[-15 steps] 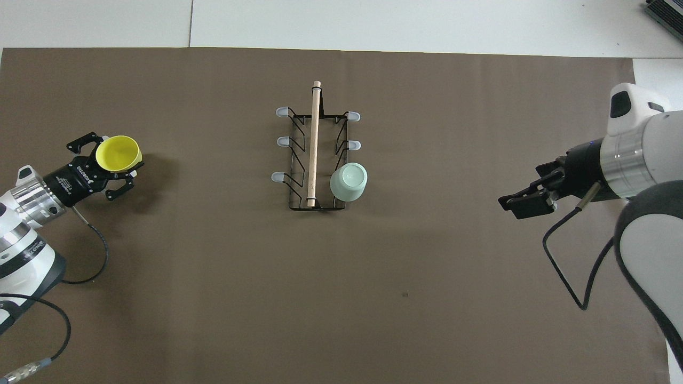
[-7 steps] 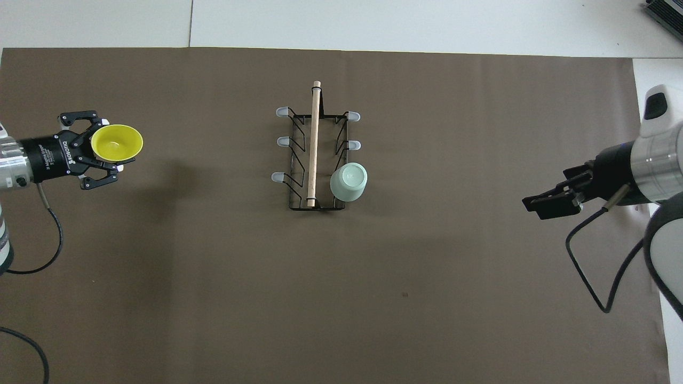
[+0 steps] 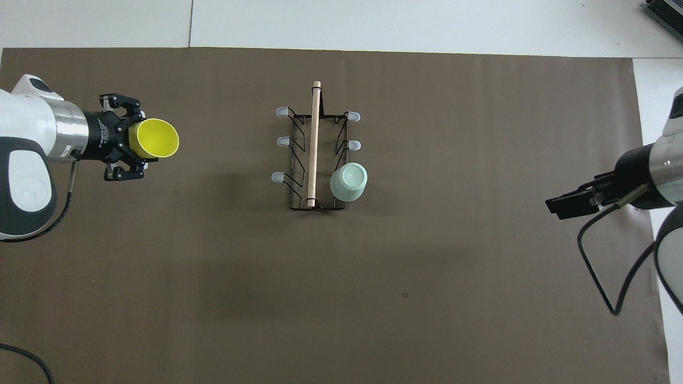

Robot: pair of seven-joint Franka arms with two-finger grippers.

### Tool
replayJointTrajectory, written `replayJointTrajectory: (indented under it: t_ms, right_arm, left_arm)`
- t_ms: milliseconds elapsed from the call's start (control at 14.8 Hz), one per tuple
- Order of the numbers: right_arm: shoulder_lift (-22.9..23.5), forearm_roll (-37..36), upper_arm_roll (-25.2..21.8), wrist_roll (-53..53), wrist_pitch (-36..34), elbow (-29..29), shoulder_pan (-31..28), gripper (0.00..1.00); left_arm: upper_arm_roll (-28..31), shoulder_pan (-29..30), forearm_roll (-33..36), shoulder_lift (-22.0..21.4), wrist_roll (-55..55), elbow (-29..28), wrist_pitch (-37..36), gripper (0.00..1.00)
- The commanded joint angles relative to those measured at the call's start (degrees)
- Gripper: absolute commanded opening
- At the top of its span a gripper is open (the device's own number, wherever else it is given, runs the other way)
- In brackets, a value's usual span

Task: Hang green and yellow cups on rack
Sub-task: 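Lift the yellow cup with the left gripper toward the rack, then hang the yellow cup on a rack peg with the left gripper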

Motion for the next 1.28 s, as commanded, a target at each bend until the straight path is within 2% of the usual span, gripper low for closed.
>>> replayJointTrajectory:
  t_ms: [0, 404, 607, 742, 944, 1213]
  right_arm:
    - [0.53, -2.18, 0.63, 6.77, -2.00, 1.87, -0.31, 1.00]
    - [4.74, -4.46, -0.25, 9.17, -1.39, 5.83, 1.10, 1.00]
    - [7.11, -4.38, -3.15, 9.08, -2.35, 9.07, 3.64, 1.00]
    - [7.47, -4.29, -4.29, 9.17, -2.26, 9.52, 5.14, 1.00]
    - [7.38, -4.03, -9.38, 9.08, -2.00, 10.22, 9.44, 1.00]
    - [7.38, -3.94, -9.13, 9.08, -1.91, 10.22, 9.54, 1.00]
  left_arm:
    - [0.46, -4.14, 15.06, -1.86, -12.68, 2.86, -5.81, 0.00]
    - [0.54, -16.44, 37.06, -1.87, -26.51, 5.33, -15.22, 0.00]
    - [0.46, -22.51, 46.73, -0.82, -30.55, 5.50, -20.84, 0.00]
    - [0.54, -25.49, 49.12, 0.32, -33.20, 6.55, -24.35, 0.00]
    - [0.45, -29.28, 53.07, 2.61, -37.95, 9.63, -29.10, 0.00]
    - [0.45, -30.70, 58.17, 7.17, -38.13, 12.44, -33.23, 0.00]
